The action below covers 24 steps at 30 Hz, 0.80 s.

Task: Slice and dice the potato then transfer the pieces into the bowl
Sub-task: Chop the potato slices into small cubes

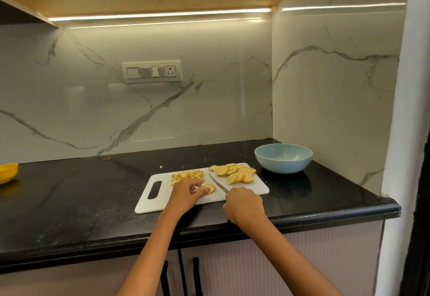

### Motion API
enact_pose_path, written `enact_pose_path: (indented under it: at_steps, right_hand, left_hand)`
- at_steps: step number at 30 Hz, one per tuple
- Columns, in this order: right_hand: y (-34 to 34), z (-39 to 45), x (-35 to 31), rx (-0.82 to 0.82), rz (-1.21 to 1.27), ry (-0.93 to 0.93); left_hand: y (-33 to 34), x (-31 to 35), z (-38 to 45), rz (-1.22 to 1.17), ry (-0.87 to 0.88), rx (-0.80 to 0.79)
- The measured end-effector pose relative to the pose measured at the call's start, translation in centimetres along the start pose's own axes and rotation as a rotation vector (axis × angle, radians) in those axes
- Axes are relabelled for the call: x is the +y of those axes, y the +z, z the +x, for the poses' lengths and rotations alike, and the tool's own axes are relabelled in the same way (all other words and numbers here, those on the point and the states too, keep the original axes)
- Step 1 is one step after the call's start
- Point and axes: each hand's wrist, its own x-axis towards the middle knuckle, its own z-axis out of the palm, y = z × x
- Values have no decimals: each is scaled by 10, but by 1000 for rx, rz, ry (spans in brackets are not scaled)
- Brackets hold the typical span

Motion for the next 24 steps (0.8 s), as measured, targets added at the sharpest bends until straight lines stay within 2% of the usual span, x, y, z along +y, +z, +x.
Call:
enact_pose_path:
  at_steps: [5, 17, 24]
  right_hand:
    - [2, -5, -2, 1, 43, 21]
    - [-1, -9, -12, -33, 60, 35]
    - [-11, 7, -22, -137, 52, 33]
  left_hand:
    - [0, 3, -1, 65, 13, -16]
    - [-1, 5, 2, 24, -11, -57]
    - [-2, 11, 0, 42, 2, -59]
